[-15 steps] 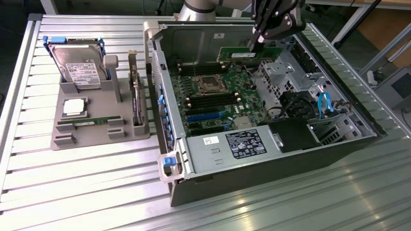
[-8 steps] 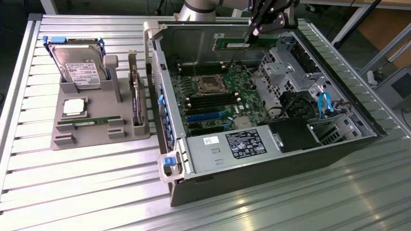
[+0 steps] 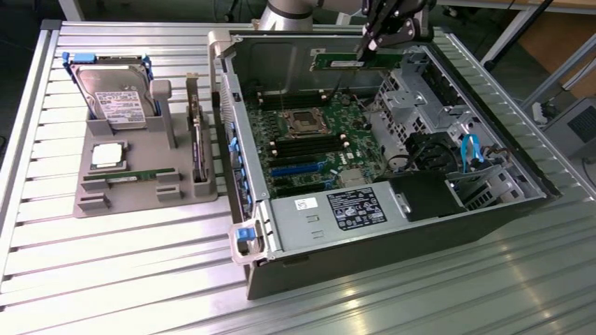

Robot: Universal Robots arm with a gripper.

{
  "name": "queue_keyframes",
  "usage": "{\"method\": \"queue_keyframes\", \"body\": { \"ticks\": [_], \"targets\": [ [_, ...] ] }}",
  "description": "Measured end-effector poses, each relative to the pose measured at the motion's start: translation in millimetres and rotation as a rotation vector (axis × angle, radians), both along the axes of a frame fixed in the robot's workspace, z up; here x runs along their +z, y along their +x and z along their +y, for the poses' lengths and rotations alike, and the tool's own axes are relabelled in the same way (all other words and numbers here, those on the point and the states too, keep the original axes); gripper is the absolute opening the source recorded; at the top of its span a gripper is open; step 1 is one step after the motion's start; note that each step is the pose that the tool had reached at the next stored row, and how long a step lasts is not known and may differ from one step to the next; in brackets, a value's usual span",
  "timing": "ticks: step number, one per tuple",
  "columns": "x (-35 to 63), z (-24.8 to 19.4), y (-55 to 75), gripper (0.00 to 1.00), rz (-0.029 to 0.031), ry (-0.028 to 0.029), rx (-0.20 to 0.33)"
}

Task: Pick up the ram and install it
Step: 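Pick up the ram and move it above insertion slot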

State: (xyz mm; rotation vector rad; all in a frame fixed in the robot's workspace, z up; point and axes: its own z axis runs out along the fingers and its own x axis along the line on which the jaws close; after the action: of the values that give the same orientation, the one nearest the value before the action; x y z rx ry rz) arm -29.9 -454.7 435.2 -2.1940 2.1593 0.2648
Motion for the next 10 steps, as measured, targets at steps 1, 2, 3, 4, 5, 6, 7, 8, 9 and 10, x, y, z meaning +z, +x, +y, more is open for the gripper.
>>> {"method": "queue_keyframes", "body": {
  "ticks": [1,2,3,4,5,6,7,8,9,10],
  "targets": [
    [0.0,0.0,1.9,0.12,0.0004,-0.0003,0.000],
    [0.0,0.0,3.5,0.12,0.0006,-0.0004,0.000],
    [0.0,0.0,5.3,0.12,0.0009,-0.0004,0.000],
    [-0.1,0.0,7.1,0.12,0.0013,-0.0004,0.000],
    [0.0,0.0,10.0,0.12,0.0020,-0.0005,0.000],
    [-0.1,0.0,12.4,0.12,0.0026,-0.0004,0.000],
    [-0.1,0.1,15.2,0.12,0.0036,-0.0004,0.000],
    [-0.2,0.1,18.2,0.12,0.0048,-0.0004,0.000],
    [-0.2,0.1,20.6,0.12,0.0059,-0.0004,0.000],
    [-0.3,0.2,22.5,0.12,0.0067,-0.0004,0.000]
  ]
}}
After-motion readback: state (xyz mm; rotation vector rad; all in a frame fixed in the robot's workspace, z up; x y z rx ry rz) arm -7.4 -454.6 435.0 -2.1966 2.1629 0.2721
